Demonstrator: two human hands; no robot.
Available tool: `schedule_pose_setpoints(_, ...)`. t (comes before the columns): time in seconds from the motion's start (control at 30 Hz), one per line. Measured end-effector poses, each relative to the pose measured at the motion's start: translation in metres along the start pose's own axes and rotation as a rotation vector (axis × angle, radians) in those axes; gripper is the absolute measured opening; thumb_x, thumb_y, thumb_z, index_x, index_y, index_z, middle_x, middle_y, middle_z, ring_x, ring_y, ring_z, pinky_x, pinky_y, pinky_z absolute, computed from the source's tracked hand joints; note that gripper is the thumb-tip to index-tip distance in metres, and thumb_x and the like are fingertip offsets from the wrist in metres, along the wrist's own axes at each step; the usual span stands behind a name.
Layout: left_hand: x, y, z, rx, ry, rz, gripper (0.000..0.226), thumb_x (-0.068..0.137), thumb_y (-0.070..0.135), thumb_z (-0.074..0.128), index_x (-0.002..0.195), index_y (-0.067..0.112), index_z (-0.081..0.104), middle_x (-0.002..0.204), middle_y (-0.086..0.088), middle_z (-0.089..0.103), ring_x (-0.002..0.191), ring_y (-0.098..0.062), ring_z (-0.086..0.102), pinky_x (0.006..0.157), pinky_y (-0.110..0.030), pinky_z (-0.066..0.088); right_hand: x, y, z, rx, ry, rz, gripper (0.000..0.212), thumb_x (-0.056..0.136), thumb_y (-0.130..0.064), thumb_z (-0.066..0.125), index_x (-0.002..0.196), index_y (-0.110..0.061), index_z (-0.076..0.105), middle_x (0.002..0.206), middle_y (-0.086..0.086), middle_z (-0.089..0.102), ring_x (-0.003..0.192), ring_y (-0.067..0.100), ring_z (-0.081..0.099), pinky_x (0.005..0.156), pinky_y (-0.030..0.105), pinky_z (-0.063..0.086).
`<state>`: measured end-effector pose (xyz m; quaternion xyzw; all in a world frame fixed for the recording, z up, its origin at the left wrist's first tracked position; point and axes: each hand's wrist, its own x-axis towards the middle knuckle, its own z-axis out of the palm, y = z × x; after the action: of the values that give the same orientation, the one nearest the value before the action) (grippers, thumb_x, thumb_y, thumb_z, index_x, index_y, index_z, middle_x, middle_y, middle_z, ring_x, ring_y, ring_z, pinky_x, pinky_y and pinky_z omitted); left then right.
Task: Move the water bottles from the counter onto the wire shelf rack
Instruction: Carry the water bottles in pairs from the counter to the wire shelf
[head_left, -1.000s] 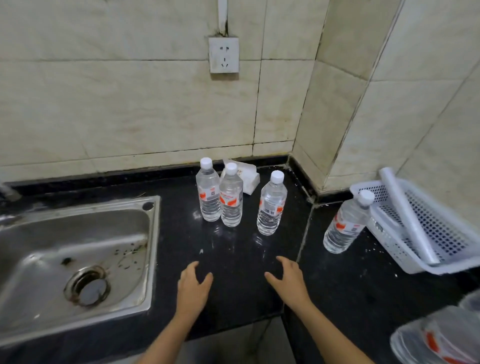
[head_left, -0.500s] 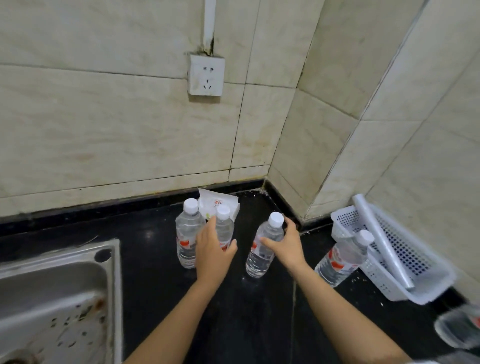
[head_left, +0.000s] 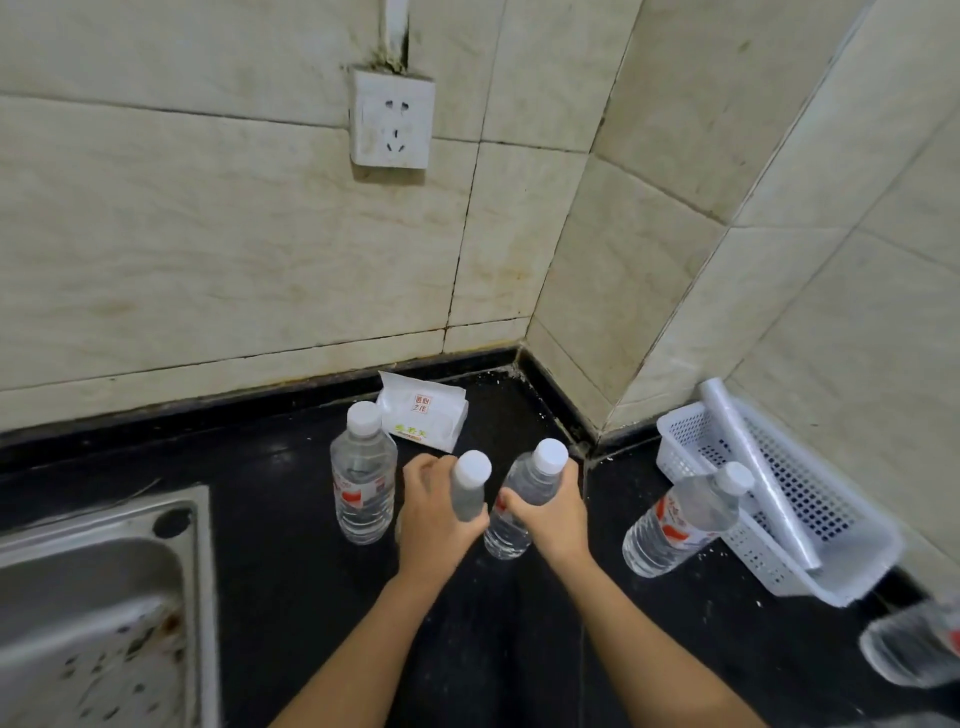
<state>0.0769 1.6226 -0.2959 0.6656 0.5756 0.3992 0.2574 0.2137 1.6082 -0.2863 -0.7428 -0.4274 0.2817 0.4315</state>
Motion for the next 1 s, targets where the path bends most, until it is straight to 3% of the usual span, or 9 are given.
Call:
schedule_pose_setpoints(0.2,0.009,0.011,0.005,0.048,-0.211,0.100,0.045,0.069,0.029,0.070,0.107,0.012,0.051,0.111,-0.006,0.054,0.107,-0.023,0.049,0.086,-0.037,0.044,-0.007,0.006,-0.008,-0.037,0.018,0.012,0.058,0.055,-0.041,0.078,0.095,-0.044,0.036,0.090,-0.015,0.057,0.084,0.011,0.056,0.073,0.027,0.040)
schedule_pose_setpoints(0.33,0.001,0.010,0.010,0.072,-0.205,0.150,0.052,0.067,0.022,0.072,0.113,0.008,0.053,0.114,-0.010,0.054,0.107,-0.026,0.052,0.087,-0.036,0.044,-0.020,0.017,-0.016,0.013,0.089,0.041,0.058,0.055,-0.044,0.078,0.092,-0.048,0.034,0.094,-0.013,0.057,0.086,0.011,0.055,0.075,0.028,0.040)
schedule_pose_setpoints(0.57,-0.016,-0.001,0.005,0.053,-0.252,0.231,0.052,0.060,0.011,0.074,0.108,0.006,0.055,0.110,-0.009,0.054,0.104,-0.027,0.053,0.082,-0.034,0.045,-0.055,0.052,-0.055,0.211,0.325,0.153,0.069,0.062,-0.028,0.081,0.120,-0.021,0.044,0.106,-0.003,0.059,0.102,0.020,0.058,0.094,0.035,0.044)
schedule_pose_setpoints(0.77,-0.032,-0.004,-0.013,-0.247,-0.182,-0.075,0.060,0.061,0.007,0.077,0.113,0.011,0.048,0.110,-0.010,0.054,0.098,-0.024,0.053,0.082,-0.033,0.042,-0.110,0.071,-0.087,0.235,0.540,0.210,0.054,0.064,-0.018,0.080,0.106,-0.025,0.047,0.093,-0.014,0.059,0.095,0.018,0.061,0.089,0.035,0.047)
schedule_pose_setpoints(0.9,-0.051,0.004,-0.014,-0.292,-0.236,-0.089,0.061,0.061,0.005,0.078,0.114,0.011,0.048,0.108,-0.005,0.051,0.096,-0.019,0.049,0.082,-0.031,0.037,-0.150,0.074,-0.113,0.139,0.588,0.258,0.057,0.063,-0.021,0.079,0.111,-0.019,0.048,0.106,0.002,0.063,0.101,0.024,0.060,0.095,0.045,0.046)
schedule_pose_setpoints(1.0,-0.075,0.015,-0.012,-0.339,-0.310,-0.118,0.055,0.063,0.006,0.077,0.104,0.022,0.044,0.101,0.000,0.052,0.091,-0.018,0.050,0.078,-0.030,0.036,-0.187,0.077,-0.136,0.049,0.646,0.307,0.056,0.061,-0.025,0.080,0.106,-0.026,0.049,0.102,-0.001,0.063,0.098,0.023,0.059,0.091,0.042,0.046)
